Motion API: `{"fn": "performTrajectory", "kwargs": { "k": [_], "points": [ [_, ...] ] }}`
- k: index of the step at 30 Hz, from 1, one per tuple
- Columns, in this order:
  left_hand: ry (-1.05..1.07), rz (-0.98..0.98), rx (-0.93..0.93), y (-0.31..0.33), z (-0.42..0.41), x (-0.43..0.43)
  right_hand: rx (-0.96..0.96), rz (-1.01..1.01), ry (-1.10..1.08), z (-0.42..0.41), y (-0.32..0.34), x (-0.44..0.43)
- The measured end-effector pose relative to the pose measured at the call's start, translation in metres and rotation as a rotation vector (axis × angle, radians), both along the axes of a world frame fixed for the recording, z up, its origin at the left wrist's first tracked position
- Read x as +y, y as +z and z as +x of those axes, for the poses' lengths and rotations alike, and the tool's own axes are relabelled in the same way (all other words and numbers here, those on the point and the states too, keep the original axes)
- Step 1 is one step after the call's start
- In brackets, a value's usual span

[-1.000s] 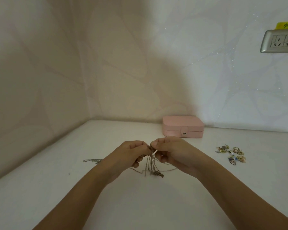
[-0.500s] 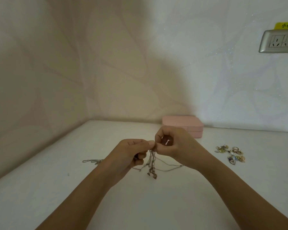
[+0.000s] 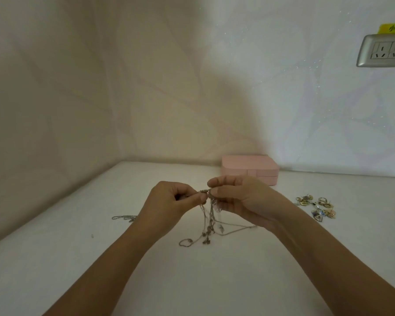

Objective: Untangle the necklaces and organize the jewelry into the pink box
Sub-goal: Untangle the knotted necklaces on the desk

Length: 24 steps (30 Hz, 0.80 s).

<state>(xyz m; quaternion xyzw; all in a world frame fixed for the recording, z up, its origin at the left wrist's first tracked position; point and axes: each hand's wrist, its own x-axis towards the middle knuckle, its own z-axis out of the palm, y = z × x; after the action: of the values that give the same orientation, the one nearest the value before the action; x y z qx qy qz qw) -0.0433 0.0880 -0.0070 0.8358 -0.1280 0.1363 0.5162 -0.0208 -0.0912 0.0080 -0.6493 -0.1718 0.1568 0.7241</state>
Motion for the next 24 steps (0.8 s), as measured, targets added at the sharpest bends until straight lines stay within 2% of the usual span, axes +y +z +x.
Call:
{"fn": "performTrajectory", "kwargs": {
  "k": [4,7,9,10,12,14,15,17,20,24],
  "points": [
    [0.038,-0.122,-0.012,0.003,0.0,-0.001,0.036,0.025,0.174,-0.004,0.003,0.0],
    [0.02,-0.195,-0.003,0.004,-0.003,-0.004,0.159,0.143,0.304,-0.008,0.003,0.005],
    [0.013,-0.212,0.019,0.005,-0.004,-0.004,0.215,0.2,0.269,-0.008,0.003,0.006],
    [0.01,-0.212,0.033,0.005,-0.005,-0.003,0.194,0.165,0.206,-0.007,0.004,0.005],
    [-0.008,-0.2,0.081,0.005,-0.004,-0.001,-0.008,-0.123,0.005,-0.006,0.003,0.004],
    [-0.069,-0.141,0.163,0.006,-0.005,0.0,-0.362,-0.53,-0.199,-0.006,-0.001,0.004],
    [-0.123,-0.094,0.22,0.007,-0.007,-0.001,-0.525,-0.663,-0.257,-0.005,-0.003,0.006],
    [-0.258,-0.054,0.32,0.009,-0.012,-0.004,-0.695,-0.746,-0.301,-0.007,-0.005,0.009],
    [-0.353,-0.087,0.357,0.01,-0.013,-0.002,-0.719,-0.635,-0.35,-0.006,-0.005,0.01],
    [-0.375,-0.016,0.377,0.013,-0.013,0.003,-0.491,-0.358,-0.321,-0.005,-0.001,0.008]
  ]
}}
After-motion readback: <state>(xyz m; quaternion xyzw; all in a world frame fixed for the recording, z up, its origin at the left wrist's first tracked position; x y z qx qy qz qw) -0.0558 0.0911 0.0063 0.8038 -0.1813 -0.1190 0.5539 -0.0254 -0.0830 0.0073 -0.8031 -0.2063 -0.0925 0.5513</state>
